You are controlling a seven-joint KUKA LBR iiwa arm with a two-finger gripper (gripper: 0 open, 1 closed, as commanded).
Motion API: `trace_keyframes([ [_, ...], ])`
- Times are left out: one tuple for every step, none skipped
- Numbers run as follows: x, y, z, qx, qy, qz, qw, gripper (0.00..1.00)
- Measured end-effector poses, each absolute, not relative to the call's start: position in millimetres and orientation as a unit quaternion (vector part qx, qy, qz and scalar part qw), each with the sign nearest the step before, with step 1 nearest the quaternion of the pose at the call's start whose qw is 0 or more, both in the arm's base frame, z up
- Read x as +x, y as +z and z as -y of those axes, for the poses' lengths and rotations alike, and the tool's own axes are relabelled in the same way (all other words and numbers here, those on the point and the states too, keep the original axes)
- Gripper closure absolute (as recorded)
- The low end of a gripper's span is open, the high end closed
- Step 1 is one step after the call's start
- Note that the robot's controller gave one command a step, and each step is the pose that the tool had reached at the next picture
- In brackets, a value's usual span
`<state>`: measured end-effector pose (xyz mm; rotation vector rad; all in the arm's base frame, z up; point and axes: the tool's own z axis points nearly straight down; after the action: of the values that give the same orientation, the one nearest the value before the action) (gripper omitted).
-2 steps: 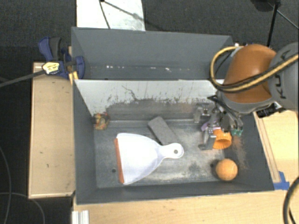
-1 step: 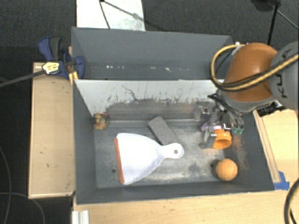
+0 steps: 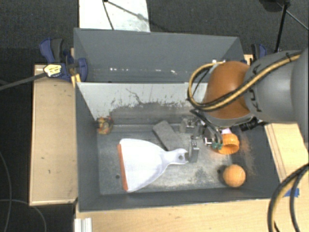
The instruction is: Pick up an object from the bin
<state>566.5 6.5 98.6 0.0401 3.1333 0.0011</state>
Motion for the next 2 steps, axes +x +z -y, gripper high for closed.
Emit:
trace_keyframes([
  [566.9, 97.8, -30.7, 0.022, 0.000, -1.000, -0.001, 0.00],
  [556.7, 105.5, -42.2, -0.015, 0.000, -1.000, 0.002, 0.00],
])
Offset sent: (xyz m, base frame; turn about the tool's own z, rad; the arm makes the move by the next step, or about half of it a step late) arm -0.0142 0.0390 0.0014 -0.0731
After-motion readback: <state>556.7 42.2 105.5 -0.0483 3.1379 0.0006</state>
